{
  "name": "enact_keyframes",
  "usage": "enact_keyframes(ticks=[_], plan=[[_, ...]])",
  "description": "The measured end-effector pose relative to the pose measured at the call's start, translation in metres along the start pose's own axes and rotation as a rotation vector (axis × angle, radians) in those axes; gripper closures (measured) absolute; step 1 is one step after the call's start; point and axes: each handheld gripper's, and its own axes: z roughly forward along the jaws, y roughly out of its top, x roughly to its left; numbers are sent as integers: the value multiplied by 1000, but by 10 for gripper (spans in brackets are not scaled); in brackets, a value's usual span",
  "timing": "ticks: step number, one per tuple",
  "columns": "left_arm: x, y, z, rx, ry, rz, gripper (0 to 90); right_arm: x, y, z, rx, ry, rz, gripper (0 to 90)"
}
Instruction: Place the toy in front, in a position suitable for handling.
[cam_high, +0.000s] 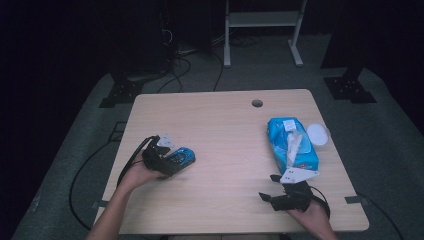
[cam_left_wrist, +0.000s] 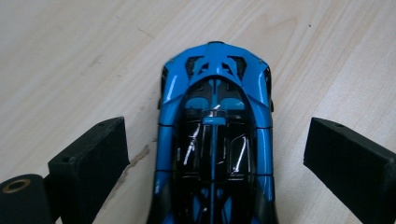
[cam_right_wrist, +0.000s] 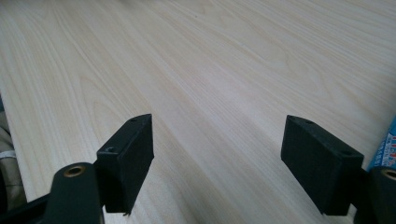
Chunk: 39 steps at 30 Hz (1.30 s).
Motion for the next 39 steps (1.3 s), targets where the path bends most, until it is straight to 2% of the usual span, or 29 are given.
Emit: enact_keyframes(ticks=[2, 3, 6, 8, 10, 11, 15, 17, 21, 24, 32, 39], plan=[[1, -1, 6, 23, -15, -8, 61, 0, 0, 0, 0, 1, -2, 244], [2, -2, 12, 62, -28, -9, 63, 1, 0, 0, 1, 2, -8, 244], [3, -4, 18, 89, -37, -23, 63, 2, 0, 0, 3, -2, -12, 244], [5, -5, 20, 96, -41, -34, 76, 2, 0, -1, 4, -4, -14, 245], [7, -5, 21, 92, -56, -38, 128, 2, 0, -1, 4, -3, -16, 245], [9, -3, 22, 112, -65, -48, 129, 2, 0, -1, 5, -5, -17, 245], [9, 1, 22, 129, -76, -27, 179, 2, 0, -1, 5, -4, -15, 245], [9, 3, 20, 130, -73, -13, 255, 3, 0, 0, 13, -5, -24, 245], [9, 5, 21, 144, -76, -22, 256, 3, 0, -2, 5, -9, -23, 246], [8, 6, 20, 157, -71, 3, 257, 3, -1, -2, 6, -11, -22, 246], [8, 6, 18, 159, -69, 15, 260, 2, -1, -3, 5, -13, -22, 246], [7, 4, 17, 155, -72, 9, 260, 3, 0, -2, 3, -18, -24, 246]])
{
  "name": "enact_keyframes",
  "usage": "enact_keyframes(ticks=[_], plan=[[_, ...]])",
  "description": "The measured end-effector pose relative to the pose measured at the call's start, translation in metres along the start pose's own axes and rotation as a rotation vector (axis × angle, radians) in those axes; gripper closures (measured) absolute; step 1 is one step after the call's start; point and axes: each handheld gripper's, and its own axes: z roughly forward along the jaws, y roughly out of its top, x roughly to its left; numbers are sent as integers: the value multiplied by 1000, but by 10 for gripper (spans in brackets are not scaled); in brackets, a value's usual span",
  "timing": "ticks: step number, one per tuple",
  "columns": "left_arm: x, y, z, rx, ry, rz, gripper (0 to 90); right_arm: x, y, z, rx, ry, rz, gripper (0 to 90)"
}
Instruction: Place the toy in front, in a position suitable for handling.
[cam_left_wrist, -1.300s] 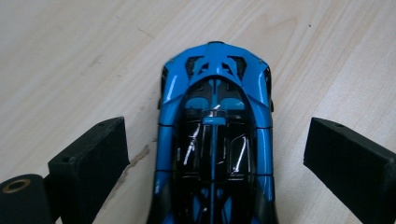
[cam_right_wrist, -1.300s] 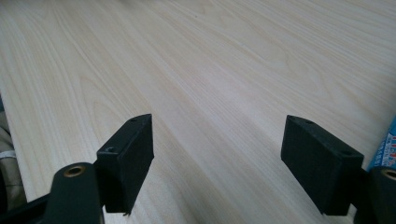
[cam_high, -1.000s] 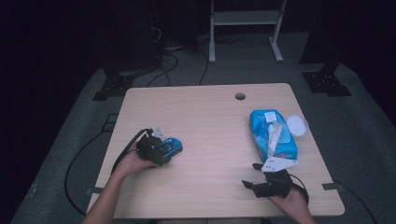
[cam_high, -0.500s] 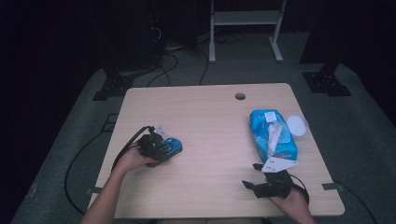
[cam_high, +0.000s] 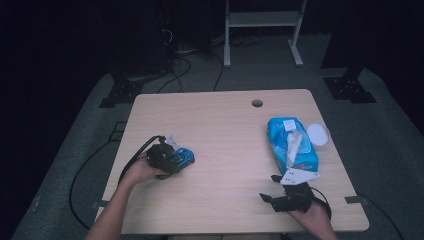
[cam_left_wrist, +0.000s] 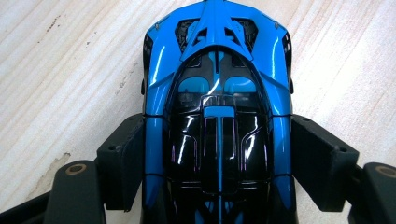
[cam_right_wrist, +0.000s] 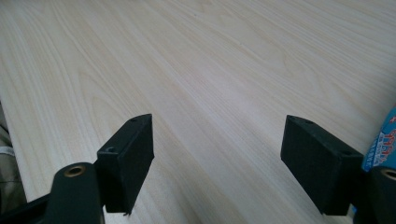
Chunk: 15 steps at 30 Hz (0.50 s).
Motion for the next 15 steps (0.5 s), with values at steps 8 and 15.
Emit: enact_keyframes(ticks=[8, 15], plan=[[-2, 4, -6, -17, -18, 6, 281, 0, 0, 0, 2, -1, -2, 246], [-5, 6, -6, -12, 4, 37, 282, 0, 0, -1, 0, -4, -3, 246]])
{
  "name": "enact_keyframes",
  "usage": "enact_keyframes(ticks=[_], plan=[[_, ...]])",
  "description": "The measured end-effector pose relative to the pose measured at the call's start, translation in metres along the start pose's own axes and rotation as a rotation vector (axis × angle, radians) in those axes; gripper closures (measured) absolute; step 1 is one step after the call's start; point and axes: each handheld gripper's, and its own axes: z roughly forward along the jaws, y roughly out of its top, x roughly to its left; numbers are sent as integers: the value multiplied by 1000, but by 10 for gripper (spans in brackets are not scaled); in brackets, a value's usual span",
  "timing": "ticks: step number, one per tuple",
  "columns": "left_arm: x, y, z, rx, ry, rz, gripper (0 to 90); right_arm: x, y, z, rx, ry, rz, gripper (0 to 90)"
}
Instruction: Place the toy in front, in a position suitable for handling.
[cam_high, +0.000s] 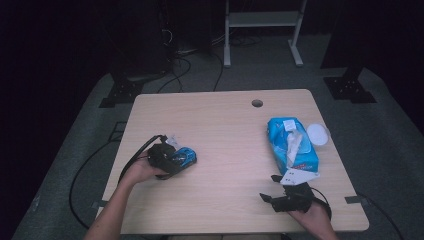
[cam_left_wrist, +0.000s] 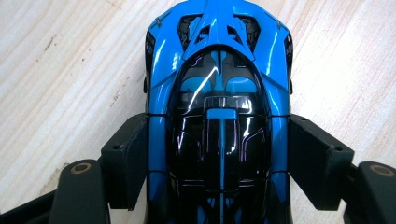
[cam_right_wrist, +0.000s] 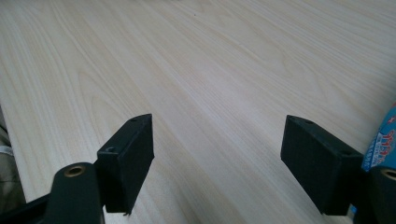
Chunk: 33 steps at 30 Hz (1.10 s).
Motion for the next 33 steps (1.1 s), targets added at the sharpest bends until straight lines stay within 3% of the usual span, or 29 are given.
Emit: enact_keyframes(ticks=[4, 6, 13, 15, 18, 22, 25, 26, 31, 33], plan=[[1, 1, -5, -7, 17, 9, 283, -1, 0, 0, -1, -1, 0, 246], [2, 1, -10, -18, 8, -5, 283, -1, 0, 0, -2, -1, 2, 246], [-5, 13, -29, -50, 18, 27, 283, 0, 1, 0, -4, -3, 1, 246], [-16, 27, -34, -72, 15, 71, 283, 0, 2, -2, -8, -7, 2, 246], [-26, 38, -35, -84, 1, 101, 282, -1, 2, -3, -17, -12, 4, 246], [-52, 62, -22, -83, -34, 190, 282, -1, 2, -6, -28, -17, -1, 246], [-77, 84, -1, -72, -88, 253, 282, -2, 2, -9, -39, -23, -2, 246], [-77, 84, -1, -72, -88, 253, 282, -2, 2, -9, -39, -23, -2, 246], [-104, 102, 22, -47, -146, 315, 282, -3, 3, -18, -78, -22, 10, 247], [-113, 108, 32, -28, -177, 331, 282, -3, 8, -25, -101, -51, 0, 250]])
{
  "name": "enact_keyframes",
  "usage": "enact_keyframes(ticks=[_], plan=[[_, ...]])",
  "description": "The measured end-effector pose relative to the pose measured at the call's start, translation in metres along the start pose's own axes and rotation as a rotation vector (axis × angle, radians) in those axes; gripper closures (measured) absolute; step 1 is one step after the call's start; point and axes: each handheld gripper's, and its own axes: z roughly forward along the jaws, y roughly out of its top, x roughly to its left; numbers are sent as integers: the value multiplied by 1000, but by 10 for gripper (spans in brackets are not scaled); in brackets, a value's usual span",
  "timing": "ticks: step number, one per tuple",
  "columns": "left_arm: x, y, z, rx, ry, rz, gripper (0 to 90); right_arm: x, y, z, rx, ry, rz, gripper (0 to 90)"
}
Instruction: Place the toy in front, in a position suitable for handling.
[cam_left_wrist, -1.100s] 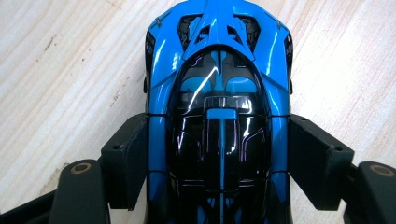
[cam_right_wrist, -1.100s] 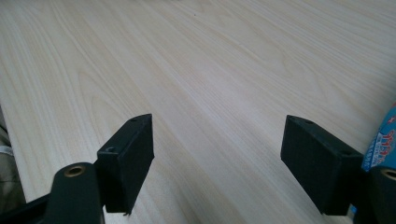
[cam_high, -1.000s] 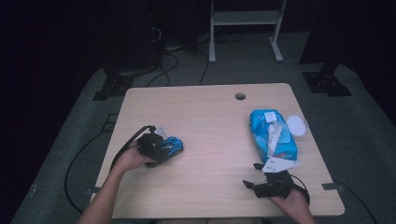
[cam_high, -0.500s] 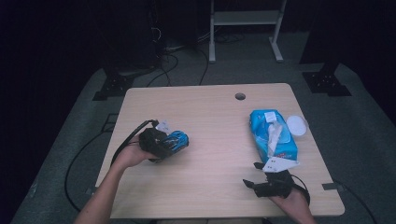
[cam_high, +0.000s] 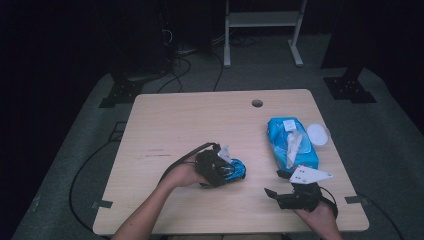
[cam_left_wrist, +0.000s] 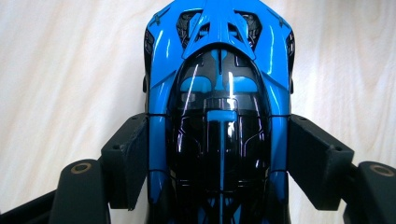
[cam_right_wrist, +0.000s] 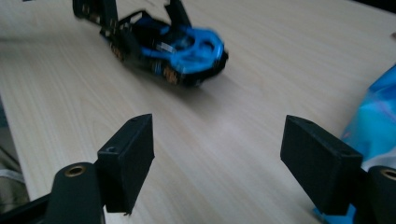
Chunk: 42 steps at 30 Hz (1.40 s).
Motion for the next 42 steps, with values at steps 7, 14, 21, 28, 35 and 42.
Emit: enact_keyframes(ticks=[7, 14, 21, 28, 35, 42], plan=[[0, 0, 20, 44, -32, 3, 282, -22, 17, -16, -36, -142, 19, 276], [1, -2, 22, 34, -37, 1, 278, -78, 31, -9, -17, -300, 87, 285], [1, -13, 14, -59, 7, -59, 115, -115, 25, 19, 83, -365, 152, 384], [-17, -44, -11, -208, 98, -115, 99, -128, 18, 29, 102, -323, 222, 613], [-26, -70, -29, -284, 183, -173, 101, -130, 22, 24, 73, -312, 236, 858], [-18, -86, -34, -334, 205, -232, 100, -115, 51, -21, -156, -209, 240, 863]])
